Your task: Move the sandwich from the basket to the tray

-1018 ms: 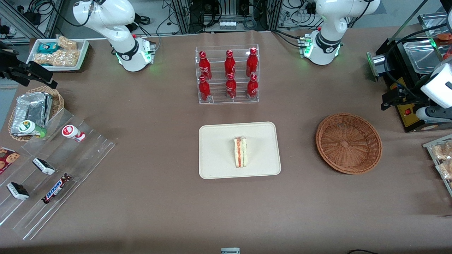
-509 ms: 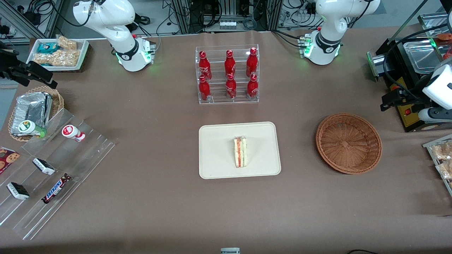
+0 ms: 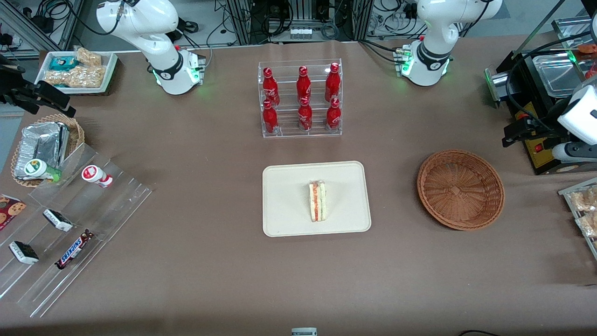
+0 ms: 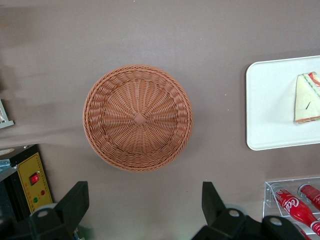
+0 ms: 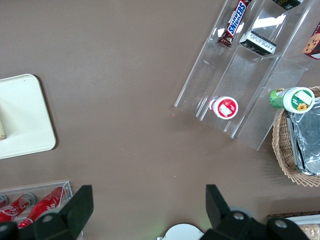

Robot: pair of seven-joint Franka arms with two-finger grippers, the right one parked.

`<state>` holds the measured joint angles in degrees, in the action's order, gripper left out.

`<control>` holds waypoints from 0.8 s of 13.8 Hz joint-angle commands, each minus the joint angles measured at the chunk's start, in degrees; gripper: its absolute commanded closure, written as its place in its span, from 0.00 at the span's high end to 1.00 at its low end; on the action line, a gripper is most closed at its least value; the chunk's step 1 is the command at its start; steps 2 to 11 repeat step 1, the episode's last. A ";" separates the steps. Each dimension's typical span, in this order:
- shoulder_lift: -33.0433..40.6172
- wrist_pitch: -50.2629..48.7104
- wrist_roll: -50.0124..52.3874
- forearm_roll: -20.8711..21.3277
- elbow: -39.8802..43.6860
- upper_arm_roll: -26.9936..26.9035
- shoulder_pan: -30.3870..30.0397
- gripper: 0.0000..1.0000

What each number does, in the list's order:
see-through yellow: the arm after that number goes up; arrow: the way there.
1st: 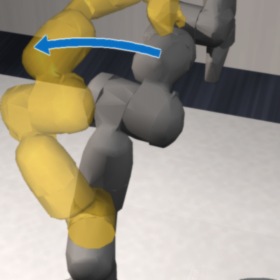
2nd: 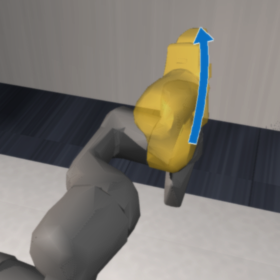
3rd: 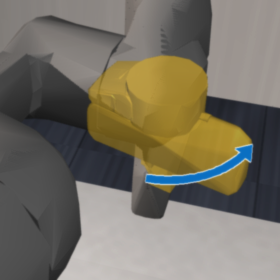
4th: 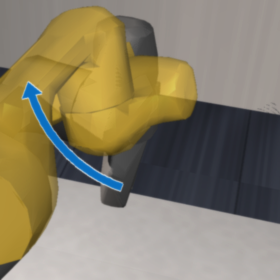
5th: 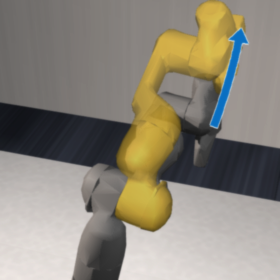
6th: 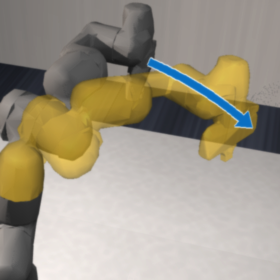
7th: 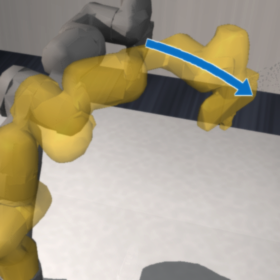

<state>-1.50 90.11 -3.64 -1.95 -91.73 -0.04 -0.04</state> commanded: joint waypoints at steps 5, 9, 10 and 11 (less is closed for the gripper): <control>0.10 -0.46 0.39 -0.42 0.41 0.30 -0.14 1.00; 0.10 -0.46 0.39 -0.42 0.41 0.30 -0.14 1.00; 0.10 -0.46 0.39 -0.42 0.41 0.30 -0.14 1.00; 0.10 -0.46 0.39 -0.42 0.41 0.30 -0.14 1.00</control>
